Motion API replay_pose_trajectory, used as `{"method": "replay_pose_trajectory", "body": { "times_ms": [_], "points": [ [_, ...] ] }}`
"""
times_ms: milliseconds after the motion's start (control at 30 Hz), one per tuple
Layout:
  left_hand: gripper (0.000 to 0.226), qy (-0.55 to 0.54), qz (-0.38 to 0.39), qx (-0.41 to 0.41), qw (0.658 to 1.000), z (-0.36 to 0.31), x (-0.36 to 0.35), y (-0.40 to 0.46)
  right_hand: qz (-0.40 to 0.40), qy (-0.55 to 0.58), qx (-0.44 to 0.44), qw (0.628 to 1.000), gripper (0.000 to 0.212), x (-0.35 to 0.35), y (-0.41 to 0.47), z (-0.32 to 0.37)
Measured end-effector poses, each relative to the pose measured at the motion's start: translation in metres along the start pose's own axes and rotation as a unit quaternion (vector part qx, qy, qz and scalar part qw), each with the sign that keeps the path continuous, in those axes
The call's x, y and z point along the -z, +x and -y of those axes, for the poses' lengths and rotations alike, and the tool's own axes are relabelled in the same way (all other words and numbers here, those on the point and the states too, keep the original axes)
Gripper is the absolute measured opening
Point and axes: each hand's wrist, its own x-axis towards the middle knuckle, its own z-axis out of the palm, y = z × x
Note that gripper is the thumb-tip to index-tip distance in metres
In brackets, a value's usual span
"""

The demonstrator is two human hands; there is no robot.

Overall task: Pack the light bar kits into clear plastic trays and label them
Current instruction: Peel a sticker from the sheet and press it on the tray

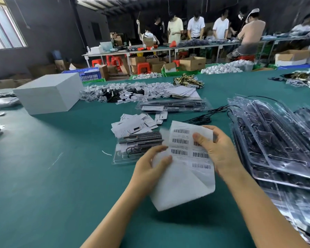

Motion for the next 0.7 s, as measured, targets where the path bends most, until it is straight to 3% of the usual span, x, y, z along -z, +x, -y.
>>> {"method": "replay_pose_trajectory", "body": {
  "times_ms": [67,200,333,467,600,700],
  "points": [
    [0.025,0.009,0.033,0.005,0.999,0.001,0.000,-0.002,-0.005,0.018,-0.005,1.000,0.025,-0.002,0.000,-0.003],
    [0.021,-0.116,0.093,0.054,0.987,-0.005,0.002,-0.005,0.016,-0.018,0.019,1.000,0.022,-0.006,-0.003,-0.004],
    [0.022,-0.182,0.030,0.088,0.979,-0.007,0.003,0.000,0.044,-0.075,0.066,0.994,0.023,-0.013,-0.007,-0.005],
    [0.020,-0.221,0.020,0.083,0.971,-0.006,0.005,0.000,0.045,-0.099,0.073,0.991,0.028,-0.018,-0.008,-0.010],
    [0.017,-0.221,-0.010,0.093,0.971,-0.004,0.001,0.002,-0.042,-0.173,0.057,0.982,0.043,-0.017,-0.006,-0.012],
    [0.012,-0.216,-0.039,0.097,0.971,-0.002,0.001,0.004,-0.136,-0.247,0.108,0.953,0.045,-0.015,-0.008,-0.006]
  ]
}}
